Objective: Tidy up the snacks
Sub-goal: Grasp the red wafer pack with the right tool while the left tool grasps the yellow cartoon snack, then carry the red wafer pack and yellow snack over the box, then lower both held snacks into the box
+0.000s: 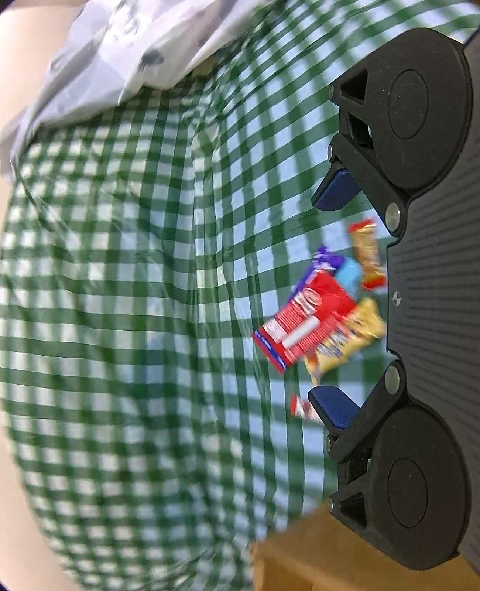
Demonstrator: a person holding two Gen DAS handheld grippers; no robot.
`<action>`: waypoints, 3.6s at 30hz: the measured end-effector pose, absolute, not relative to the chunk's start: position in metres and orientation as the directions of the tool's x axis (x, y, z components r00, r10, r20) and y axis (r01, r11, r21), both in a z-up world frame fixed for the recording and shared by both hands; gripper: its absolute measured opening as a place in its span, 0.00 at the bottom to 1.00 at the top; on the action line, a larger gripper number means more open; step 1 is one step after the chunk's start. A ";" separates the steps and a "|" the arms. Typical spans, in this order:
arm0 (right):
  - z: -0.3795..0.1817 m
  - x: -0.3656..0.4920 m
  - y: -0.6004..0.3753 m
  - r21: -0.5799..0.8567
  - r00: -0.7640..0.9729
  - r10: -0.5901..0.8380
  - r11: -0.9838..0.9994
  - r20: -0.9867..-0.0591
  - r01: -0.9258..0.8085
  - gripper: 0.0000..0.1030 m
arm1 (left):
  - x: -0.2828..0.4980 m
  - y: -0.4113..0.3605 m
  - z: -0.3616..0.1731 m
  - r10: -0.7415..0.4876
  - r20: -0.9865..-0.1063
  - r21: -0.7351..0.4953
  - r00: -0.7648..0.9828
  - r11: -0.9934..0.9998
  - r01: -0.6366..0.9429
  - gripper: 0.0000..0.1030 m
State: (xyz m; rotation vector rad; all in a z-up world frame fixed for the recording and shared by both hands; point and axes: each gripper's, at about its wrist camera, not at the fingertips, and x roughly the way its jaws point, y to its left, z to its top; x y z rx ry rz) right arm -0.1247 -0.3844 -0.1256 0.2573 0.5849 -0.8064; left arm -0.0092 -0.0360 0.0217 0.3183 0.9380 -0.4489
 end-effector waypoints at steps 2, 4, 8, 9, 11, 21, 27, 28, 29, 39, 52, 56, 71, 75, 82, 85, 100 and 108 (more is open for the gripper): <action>-0.145 -0.098 -0.408 -0.058 0.524 -0.610 0.683 -0.594 0.728 0.98 | 0.000 -0.045 0.023 -0.233 -0.826 0.067 0.514 0.864 0.500 1.00; -0.162 -0.077 -0.426 -0.097 0.506 -0.603 0.697 -0.617 0.711 0.98 | 0.009 -0.055 0.023 -0.233 -0.826 0.066 0.513 0.864 0.499 1.00; -0.191 -0.047 -0.451 -0.128 0.476 -0.567 0.722 -0.672 0.679 0.95 | 0.023 -0.073 0.021 -0.231 -0.829 0.070 0.509 0.860 0.506 1.00; -0.196 -0.042 -0.453 -0.140 0.476 -0.563 0.731 -0.675 0.667 0.91 | 0.025 -0.076 0.020 -0.234 -0.830 0.069 0.506 0.858 0.508 1.00; -0.201 -0.036 -0.449 -0.195 0.477 -0.568 0.756 -0.671 0.625 0.47 | 0.029 -0.083 0.021 -0.242 -0.827 0.062 0.507 0.857 0.511 1.00; -0.174 -0.094 -0.421 -0.160 0.563 -0.582 0.764 -0.586 0.625 0.02 | 0.008 -0.141 0.021 -0.340 -0.811 0.028 0.476 0.790 0.612 1.00; -0.160 -0.176 -0.452 -0.017 0.493 -0.651 0.613 -0.577 0.790 0.01 | -0.010 -0.200 0.010 -0.411 -0.819 -0.019 0.401 0.718 0.696 1.00; -0.160 -0.190 -0.458 -0.002 0.478 -0.659 0.589 -0.580 0.808 0.01 | -0.012 -0.212 0.005 -0.424 -0.820 -0.031 0.386 0.705 0.708 1.00; -0.162 -0.204 -0.464 0.016 0.462 -0.662 0.562 -0.590 0.827 0.01 | -0.014 -0.224 -0.001 -0.428 -0.824 -0.038 0.371 0.696 0.717 1.00; -0.194 -0.238 -0.500 0.143 0.414 -0.646 0.430 -0.641 0.892 0.85 | 0.001 -0.353 -0.094 -0.393 -0.863 -0.052 0.319 0.695 0.717 1.00; -0.226 -0.213 -0.496 0.024 0.438 -0.591 0.578 -0.677 0.816 0.72 | 0.023 -0.429 -0.198 -0.301 -0.939 -0.095 0.167 0.695 0.713 0.99; -0.224 -0.214 -0.493 0.012 0.435 -0.600 0.578 -0.672 0.816 0.47 | 0.026 -0.432 -0.186 -0.317 -0.927 -0.067 0.199 0.664 0.745 0.10; -0.109 -0.260 -0.397 0.182 0.561 -0.633 0.562 -0.534 0.807 0.43 | -0.045 -0.268 -0.061 -0.498 -0.851 -0.204 0.164 0.603 0.771 0.11; -0.069 -0.253 -0.334 0.221 0.657 -0.557 0.653 -0.508 0.724 0.43 | -0.054 -0.197 -0.033 -0.527 -0.829 -0.213 0.189 0.609 0.764 0.11; -0.041 -0.233 -0.223 0.278 0.776 -0.337 0.797 -0.533 0.537 0.43 | -0.058 -0.074 0.004 -0.527 -0.781 -0.165 0.335 0.692 0.703 0.11; -0.035 -0.223 -0.170 0.299 0.797 -0.239 0.837 -0.555 0.458 0.43 | -0.059 -0.024 0.011 -0.501 -0.776 -0.150 0.383 0.737 0.659 0.11; -0.006 -0.218 -0.036 0.226 0.810 -0.140 0.921 -0.569 0.318 0.43 | -0.084 0.113 0.027 -0.492 -0.751 -0.192 0.440 0.801 0.567 0.11; 0.003 -0.232 -0.017 0.195 0.824 -0.165 0.929 -0.542 0.315 0.43 | -0.102 0.122 0.039 -0.531 -0.708 -0.203 0.465 0.784 0.586 0.11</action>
